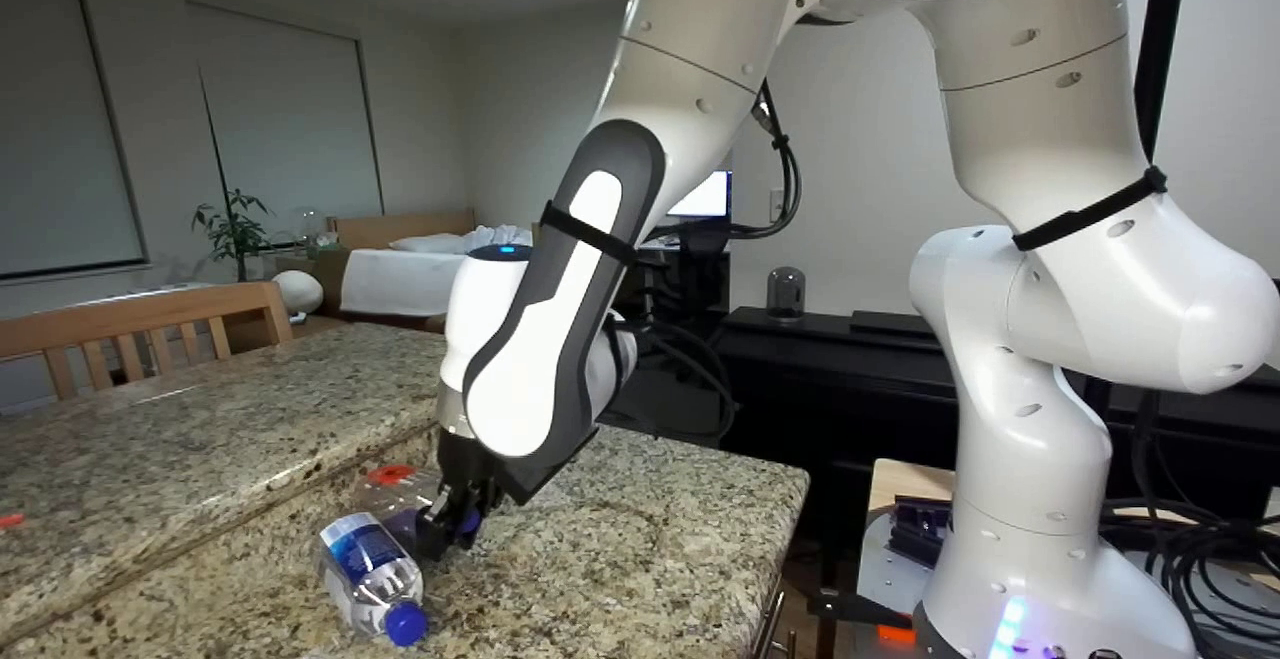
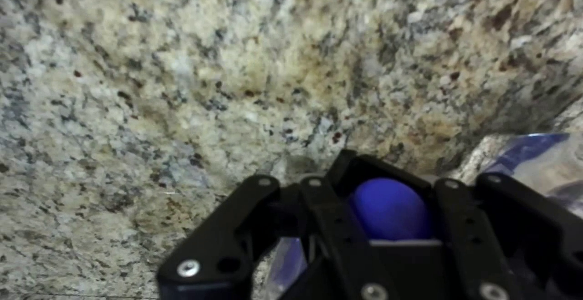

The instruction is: Place the water bottle on the right upright

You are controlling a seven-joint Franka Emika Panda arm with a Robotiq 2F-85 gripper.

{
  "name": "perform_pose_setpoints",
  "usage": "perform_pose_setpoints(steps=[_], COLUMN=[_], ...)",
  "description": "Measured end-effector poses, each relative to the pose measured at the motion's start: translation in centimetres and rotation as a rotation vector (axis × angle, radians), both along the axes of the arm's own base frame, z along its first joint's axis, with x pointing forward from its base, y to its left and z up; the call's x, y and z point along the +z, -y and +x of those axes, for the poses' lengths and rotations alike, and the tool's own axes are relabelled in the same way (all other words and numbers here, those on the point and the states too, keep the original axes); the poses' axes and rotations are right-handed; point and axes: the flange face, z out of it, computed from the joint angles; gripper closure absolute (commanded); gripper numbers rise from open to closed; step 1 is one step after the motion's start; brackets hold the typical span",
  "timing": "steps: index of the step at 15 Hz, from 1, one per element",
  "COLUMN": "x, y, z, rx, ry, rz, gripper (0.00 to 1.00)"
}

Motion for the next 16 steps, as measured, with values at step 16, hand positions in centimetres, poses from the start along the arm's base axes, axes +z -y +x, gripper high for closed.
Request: perform_pose_setpoints(steps=[16], x=[6.5], y=[-1.9], z=[2.9], rx=[-0.004], ry=[-0.166], rz=[-0.017], gripper=[0.93])
